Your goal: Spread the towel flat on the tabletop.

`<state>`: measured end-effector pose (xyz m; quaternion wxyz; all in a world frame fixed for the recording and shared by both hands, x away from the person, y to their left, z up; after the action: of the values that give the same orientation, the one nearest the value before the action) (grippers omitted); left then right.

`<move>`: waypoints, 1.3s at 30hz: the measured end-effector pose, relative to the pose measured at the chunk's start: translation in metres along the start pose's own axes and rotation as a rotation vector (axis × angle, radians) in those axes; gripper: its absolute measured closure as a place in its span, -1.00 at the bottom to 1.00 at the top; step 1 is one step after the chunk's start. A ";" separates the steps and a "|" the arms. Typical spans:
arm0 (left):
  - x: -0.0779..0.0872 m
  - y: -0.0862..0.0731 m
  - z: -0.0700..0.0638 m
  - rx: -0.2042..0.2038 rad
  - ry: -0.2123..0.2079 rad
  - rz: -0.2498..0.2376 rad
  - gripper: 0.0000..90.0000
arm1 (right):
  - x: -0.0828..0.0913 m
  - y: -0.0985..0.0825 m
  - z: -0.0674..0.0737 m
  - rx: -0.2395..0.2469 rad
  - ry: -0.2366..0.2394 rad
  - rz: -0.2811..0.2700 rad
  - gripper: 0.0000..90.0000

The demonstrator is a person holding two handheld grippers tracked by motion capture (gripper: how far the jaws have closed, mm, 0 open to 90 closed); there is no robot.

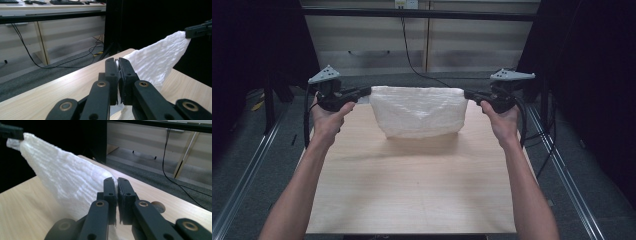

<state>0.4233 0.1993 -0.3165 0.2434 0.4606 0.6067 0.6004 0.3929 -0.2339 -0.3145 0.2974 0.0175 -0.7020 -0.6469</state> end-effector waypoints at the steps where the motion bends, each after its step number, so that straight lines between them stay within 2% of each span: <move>1: 0.001 -0.004 -0.002 -0.001 -0.001 0.006 0.93 | 0.001 -0.003 0.002 0.008 0.003 0.002 0.92; 2: 0.002 -0.012 -0.004 0.012 -0.015 0.001 0.93 | 0.004 -0.014 0.006 0.016 0.015 0.015 0.92; 3: 0.002 -0.012 -0.004 0.012 -0.015 0.001 0.93 | 0.005 -0.018 0.007 0.017 0.019 0.022 0.92; 4: 0.003 -0.020 -0.006 0.022 -0.023 0.001 0.93 | 0.005 -0.018 0.007 0.017 0.019 0.022 0.92; 5: 0.001 -0.037 -0.010 0.033 -0.030 0.012 0.93 | 0.008 -0.032 0.011 0.013 0.030 0.032 0.92; 6: 0.001 -0.037 -0.010 0.033 -0.030 0.012 0.93 | 0.008 -0.032 0.011 0.013 0.030 0.032 0.92; 7: -0.001 -0.047 -0.012 0.043 -0.040 0.027 0.93 | 0.009 -0.039 0.013 0.009 0.039 0.040 0.92; 10: 0.000 -0.065 -0.015 0.051 -0.045 0.053 0.93 | 0.008 -0.061 0.016 0.006 0.045 0.079 0.92; 15: 0.008 -0.077 -0.023 0.047 -0.052 0.061 0.93 | 0.016 -0.085 0.020 -0.005 0.064 0.096 0.92; 18: 0.013 -0.087 -0.031 0.034 -0.060 0.076 0.93 | 0.023 -0.104 0.032 0.012 0.075 0.116 0.92; 20: 0.016 -0.097 -0.036 0.050 -0.070 0.078 0.93 | 0.026 -0.108 0.034 0.013 0.081 0.118 0.92; 21: 0.019 -0.108 -0.041 0.066 -0.082 0.080 0.93 | 0.029 -0.118 0.037 0.002 0.088 0.121 0.92; 22: 0.019 -0.108 -0.041 0.066 -0.082 0.080 0.93 | 0.031 -0.123 0.038 0.002 0.092 0.129 0.92; 25: 0.021 -0.127 -0.048 0.080 -0.098 0.120 0.93 | 0.034 -0.137 0.042 -0.012 0.104 0.151 0.92; 28: 0.020 -0.137 -0.054 0.074 -0.100 0.167 0.92 | 0.037 -0.148 0.048 -0.004 0.091 0.183 0.92; 29: 0.020 -0.137 -0.054 0.074 -0.100 0.167 0.92 | 0.038 -0.151 0.050 -0.001 0.092 0.192 0.92; 31: 0.020 -0.143 -0.062 0.059 -0.112 0.197 0.92 | 0.041 -0.155 0.054 0.010 0.093 0.198 0.92; 34: 0.022 -0.146 -0.066 0.059 -0.126 0.194 0.92 | 0.043 -0.163 0.058 0.006 0.100 0.214 0.92; 36: 0.025 -0.155 -0.068 0.067 -0.131 0.219 0.92 | 0.044 -0.170 0.058 0.002 0.096 0.224 0.92; 39: 0.029 -0.166 -0.068 0.095 -0.132 0.231 0.92 | 0.045 -0.177 0.060 -0.006 0.115 0.235 0.91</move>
<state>0.3078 0.2134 -0.4562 0.1901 0.5768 0.5600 0.5636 0.2662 -0.2275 -0.4589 0.4108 -0.0285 -0.6791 -0.6076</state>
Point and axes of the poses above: each handheld gripper's, and its own axes: x roughly backward along the jaws, y roughly out of its top, z roughly to its left, the point moved 1 cm from there along -x, roughly forward along the jaws, and after that the axes turned 11 degrees about -y, right-handed, at the moved point
